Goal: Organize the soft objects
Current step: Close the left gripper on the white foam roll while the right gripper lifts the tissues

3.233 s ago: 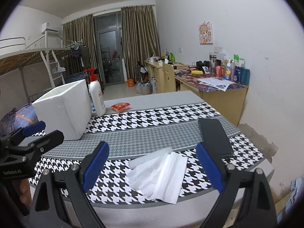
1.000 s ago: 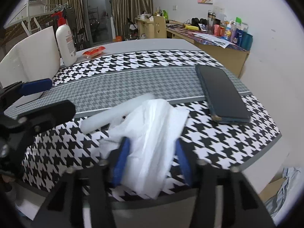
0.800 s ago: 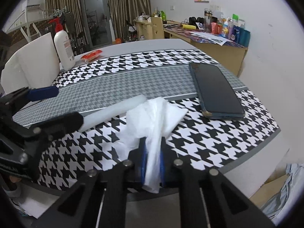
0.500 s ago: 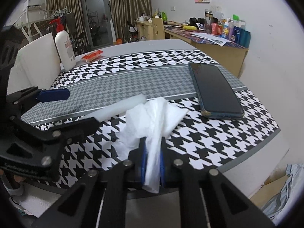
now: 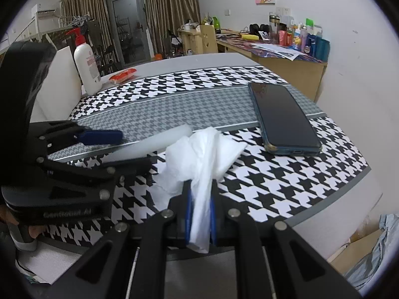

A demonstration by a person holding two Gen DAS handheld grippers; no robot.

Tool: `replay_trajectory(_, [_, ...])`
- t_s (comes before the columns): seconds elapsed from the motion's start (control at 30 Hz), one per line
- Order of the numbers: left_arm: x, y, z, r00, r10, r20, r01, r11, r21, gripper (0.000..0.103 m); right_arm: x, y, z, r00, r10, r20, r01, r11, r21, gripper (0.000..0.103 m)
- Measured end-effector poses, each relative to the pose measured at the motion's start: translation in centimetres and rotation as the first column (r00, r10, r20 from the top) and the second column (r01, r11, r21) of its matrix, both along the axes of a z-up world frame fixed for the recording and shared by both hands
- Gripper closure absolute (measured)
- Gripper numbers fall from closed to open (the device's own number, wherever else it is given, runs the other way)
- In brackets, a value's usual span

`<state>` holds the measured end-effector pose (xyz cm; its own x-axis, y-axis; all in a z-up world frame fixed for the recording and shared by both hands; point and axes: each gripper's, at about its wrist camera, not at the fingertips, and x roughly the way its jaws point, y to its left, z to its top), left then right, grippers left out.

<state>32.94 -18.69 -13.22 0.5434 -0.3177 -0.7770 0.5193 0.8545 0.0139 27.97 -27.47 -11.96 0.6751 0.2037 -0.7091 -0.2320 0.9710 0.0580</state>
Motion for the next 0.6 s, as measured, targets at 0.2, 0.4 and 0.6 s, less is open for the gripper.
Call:
replay_trajectory(0.2, [-0.73,-0.45,0.08,1.000,-0.013,0.016,0.013,1.000,0.010,0.074,-0.02,-0.11,-0.09,1.000,0.002,0.003,-0.002,1.000,0.004,0.087])
replay_trajectory(0.4, [-0.55,-0.06,0.14,1.000,0.011,0.009,-0.011,1.000,-0.002,0.080,-0.06,-0.09,-0.13,1.000,0.001,0.009,-0.001,1.000,0.005,0.087])
replay_trajectory(0.6, [-0.88,0.13,0.46,0.999,0.017,0.029,-0.017,1.000,-0.006,0.084,0.05,-0.05,-0.13,1.000,-0.004,0.014,0.004,1.000,0.005,0.087])
